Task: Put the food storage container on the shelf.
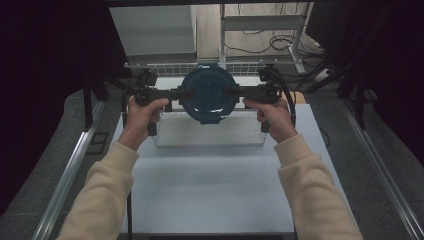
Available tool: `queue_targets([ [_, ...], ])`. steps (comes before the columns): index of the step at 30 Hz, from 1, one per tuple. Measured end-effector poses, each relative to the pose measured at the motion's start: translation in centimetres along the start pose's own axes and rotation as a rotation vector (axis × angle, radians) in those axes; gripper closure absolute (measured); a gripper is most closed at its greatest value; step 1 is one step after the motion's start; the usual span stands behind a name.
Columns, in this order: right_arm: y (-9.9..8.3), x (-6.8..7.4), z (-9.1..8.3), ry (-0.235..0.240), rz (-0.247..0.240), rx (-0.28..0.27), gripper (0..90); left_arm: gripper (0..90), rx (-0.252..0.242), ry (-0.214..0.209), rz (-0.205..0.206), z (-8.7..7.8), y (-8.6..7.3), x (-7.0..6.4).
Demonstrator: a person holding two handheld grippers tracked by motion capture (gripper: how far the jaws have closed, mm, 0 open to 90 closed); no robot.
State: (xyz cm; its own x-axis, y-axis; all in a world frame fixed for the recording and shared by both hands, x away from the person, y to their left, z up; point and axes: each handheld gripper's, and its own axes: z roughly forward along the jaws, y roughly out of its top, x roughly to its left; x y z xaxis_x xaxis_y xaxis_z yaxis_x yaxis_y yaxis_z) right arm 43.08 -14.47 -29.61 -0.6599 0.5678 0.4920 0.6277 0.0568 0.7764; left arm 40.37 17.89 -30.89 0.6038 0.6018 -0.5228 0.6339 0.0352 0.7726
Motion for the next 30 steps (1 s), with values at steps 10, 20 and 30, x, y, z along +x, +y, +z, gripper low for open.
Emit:
queue_targets([
  [10,2.0,-1.6,1.5,-0.005,0.041,0.027,40.9,41.0,0.011,-0.002,-0.058,1.3,1.6,2.2],
  [20,3.0,-3.6,2.8,-0.024,0.182,0.034,40.6,40.7,0.034,-0.038,-0.158,2.7,2.8,4.6],
  [30,3.2,-6.2,4.2,-0.042,0.398,0.017,39.6,37.6,0.045,-0.097,-0.317,4.5,2.9,7.2],
])
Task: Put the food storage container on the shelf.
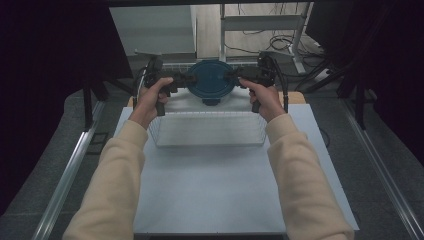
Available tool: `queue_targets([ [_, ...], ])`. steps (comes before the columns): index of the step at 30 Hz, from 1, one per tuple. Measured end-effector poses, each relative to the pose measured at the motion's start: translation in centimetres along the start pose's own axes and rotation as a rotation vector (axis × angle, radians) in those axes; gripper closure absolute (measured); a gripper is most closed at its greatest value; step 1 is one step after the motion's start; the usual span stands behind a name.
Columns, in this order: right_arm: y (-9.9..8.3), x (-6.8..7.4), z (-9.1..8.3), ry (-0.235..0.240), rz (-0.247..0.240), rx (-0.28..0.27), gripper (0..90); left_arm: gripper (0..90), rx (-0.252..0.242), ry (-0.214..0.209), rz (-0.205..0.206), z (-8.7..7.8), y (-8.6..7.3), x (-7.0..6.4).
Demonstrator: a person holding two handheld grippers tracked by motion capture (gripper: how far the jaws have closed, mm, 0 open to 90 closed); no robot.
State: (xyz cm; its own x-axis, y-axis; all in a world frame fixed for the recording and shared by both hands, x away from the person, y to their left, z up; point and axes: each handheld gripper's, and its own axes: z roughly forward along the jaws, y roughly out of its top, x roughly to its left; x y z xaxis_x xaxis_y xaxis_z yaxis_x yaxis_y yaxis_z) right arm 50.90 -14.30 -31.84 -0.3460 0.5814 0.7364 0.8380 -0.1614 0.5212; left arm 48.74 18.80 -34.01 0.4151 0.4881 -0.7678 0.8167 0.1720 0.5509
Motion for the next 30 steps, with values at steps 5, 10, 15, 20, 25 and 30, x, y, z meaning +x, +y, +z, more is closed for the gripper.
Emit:
queue_targets([
  [5,0.0,-0.5,0.3,-0.006,0.046,-0.016,39.4,37.0,-0.014,-0.014,-0.017,0.3,0.0,0.5],
  [10,-0.2,-0.4,0.3,-0.01,0.052,-0.028,37.9,36.3,-0.024,-0.008,-0.016,0.4,-0.1,0.4],
  [15,-0.7,0.9,0.3,-0.071,-0.034,-0.08,21.7,26.7,-0.062,0.027,0.025,0.4,-0.3,-0.4],
  [20,-1.5,2.7,-0.9,-0.175,-0.175,-0.144,15.2,21.2,-0.11,0.126,0.121,-0.8,-1.0,-1.6],
  [25,-2.0,2.9,-2.9,-0.194,-0.302,-0.154,14.4,21.9,-0.144,0.146,0.191,-2.4,-2.0,-2.6],
  [30,-3.3,2.5,-4.7,-0.19,-0.428,-0.121,14.6,22.4,-0.148,0.18,0.258,-3.4,-3.5,-3.4],
])
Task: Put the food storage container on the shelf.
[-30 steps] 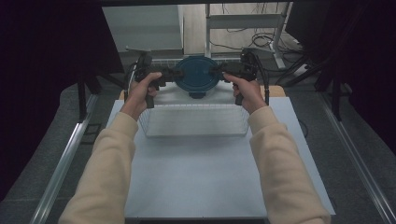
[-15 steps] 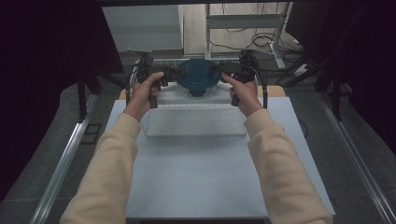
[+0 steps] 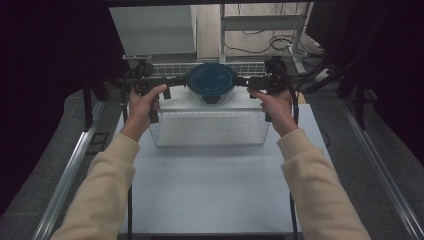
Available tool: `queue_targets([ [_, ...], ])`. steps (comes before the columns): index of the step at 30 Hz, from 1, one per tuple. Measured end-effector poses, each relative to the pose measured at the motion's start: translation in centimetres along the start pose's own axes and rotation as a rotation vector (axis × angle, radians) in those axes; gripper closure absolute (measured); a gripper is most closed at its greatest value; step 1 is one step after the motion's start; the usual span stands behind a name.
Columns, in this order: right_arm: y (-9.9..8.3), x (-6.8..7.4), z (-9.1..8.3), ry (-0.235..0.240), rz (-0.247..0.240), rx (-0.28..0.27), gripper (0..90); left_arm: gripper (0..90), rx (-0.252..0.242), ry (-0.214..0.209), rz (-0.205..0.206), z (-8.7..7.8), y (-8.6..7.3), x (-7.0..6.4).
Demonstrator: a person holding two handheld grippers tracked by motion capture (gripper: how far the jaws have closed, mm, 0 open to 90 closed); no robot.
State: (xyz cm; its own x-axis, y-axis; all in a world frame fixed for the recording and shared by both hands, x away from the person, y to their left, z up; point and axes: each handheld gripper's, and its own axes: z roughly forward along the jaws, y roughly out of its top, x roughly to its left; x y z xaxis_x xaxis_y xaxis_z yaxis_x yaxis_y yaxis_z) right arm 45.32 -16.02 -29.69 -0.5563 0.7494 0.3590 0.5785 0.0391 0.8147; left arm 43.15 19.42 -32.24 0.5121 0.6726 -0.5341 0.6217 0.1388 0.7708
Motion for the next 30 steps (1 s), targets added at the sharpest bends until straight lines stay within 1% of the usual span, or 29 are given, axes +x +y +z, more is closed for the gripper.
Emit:
queue_targets([
  [1,-0.3,0.0,-0.4,0.0,-0.019,-0.001,14.8,22.4,0.003,0.014,0.022,-0.3,-0.3,-0.2],
  [2,-0.6,0.0,-0.7,-0.001,-0.038,0.002,15.1,22.4,0.003,0.018,0.032,-0.5,-0.6,-0.4],
  [6,-1.9,0.4,-2.1,0.01,-0.089,-0.001,16.6,22.4,0.002,0.003,0.052,-1.9,-1.8,-0.9],
  [9,-3.0,0.8,-2.9,0.017,-0.119,0.002,17.2,22.1,0.012,0.005,0.07,-2.8,-2.9,-1.3],
  [12,-3.9,1.3,-3.8,0.012,-0.15,-0.004,17.4,21.5,0.016,0.006,0.105,-3.9,-4.1,-1.8],
  [17,-5.8,1.4,-5.2,0.008,-0.207,-0.02,17.5,19.8,0.036,0.022,0.194,-5.3,-6.7,-2.9],
  [20,-7.3,1.3,-5.9,0.002,-0.225,-0.024,17.8,19.2,0.041,0.027,0.225,-5.9,-8.6,-3.3],
  [23,-9.3,0.9,-6.4,0.002,-0.216,-0.036,17.8,18.5,0.058,0.038,0.24,-6.2,-10.4,-3.6],
  [26,-11.4,0.5,-6.9,0.01,-0.211,-0.037,17.8,18.1,0.07,0.066,0.265,-6.3,-12.4,-3.7],
  [30,-14.3,0.1,-7.7,0.008,-0.227,-0.034,17.7,17.6,0.092,0.083,0.259,-6.2,-15.4,-3.4],
])
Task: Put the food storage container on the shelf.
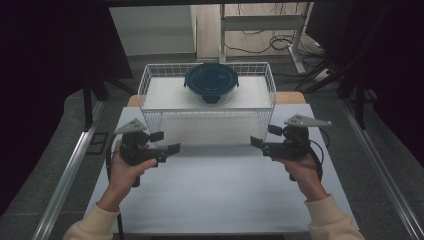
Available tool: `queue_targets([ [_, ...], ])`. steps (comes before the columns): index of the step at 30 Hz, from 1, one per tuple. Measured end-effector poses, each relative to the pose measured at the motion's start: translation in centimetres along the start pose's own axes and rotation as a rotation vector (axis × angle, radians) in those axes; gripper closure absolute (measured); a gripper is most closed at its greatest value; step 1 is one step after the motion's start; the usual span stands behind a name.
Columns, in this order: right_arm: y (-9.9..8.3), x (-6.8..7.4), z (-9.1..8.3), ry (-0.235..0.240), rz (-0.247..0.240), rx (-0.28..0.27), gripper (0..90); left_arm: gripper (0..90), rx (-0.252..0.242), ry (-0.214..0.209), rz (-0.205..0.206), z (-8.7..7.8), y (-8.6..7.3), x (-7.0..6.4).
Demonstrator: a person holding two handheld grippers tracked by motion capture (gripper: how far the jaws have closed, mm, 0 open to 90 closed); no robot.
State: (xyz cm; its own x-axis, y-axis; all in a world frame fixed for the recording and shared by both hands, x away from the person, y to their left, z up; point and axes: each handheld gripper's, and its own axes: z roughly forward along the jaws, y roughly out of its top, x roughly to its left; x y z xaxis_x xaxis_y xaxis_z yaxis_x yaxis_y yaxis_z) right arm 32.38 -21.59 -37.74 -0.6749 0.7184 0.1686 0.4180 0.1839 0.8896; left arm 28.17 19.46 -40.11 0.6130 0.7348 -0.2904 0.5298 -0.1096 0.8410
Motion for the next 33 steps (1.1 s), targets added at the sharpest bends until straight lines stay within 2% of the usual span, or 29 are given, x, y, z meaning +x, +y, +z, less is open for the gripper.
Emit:
queue_targets([
  [4,-2.8,0.2,-0.7,-0.001,-0.008,0.007,17.8,17.5,0.027,0.009,0.004,0.4,-2.9,-0.2],
  [8,-5.5,0.1,-1.1,-0.003,-0.001,0.024,17.7,17.6,0.051,0.002,-0.038,0.9,-5.6,0.2],
  [11,-7.5,-0.1,-0.9,-0.004,0.015,0.056,17.5,17.6,0.087,0.039,-0.029,1.4,-7.2,0.4],
  [15,-9.9,-0.7,-0.6,-0.003,0.041,0.1,17.4,17.5,0.103,0.069,-0.038,1.5,-8.9,0.7],
  [18,-10.9,-1.1,-0.4,-0.018,0.055,0.125,17.4,17.5,0.106,0.084,-0.041,1.5,-9.5,0.8],
  [20,-11.1,-1.2,-0.3,-0.033,0.054,0.123,17.5,17.5,0.11,0.091,-0.037,1.5,-9.7,0.7],
  [28,-11.2,-1.1,-0.3,-0.045,0.048,0.117,17.5,18.4,0.118,0.093,-0.033,1.4,-9.9,1.0],
  [33,-11.2,-1.2,-0.5,-0.045,0.058,0.103,17.5,18.3,0.099,0.101,-0.053,1.3,-9.9,1.2],
])
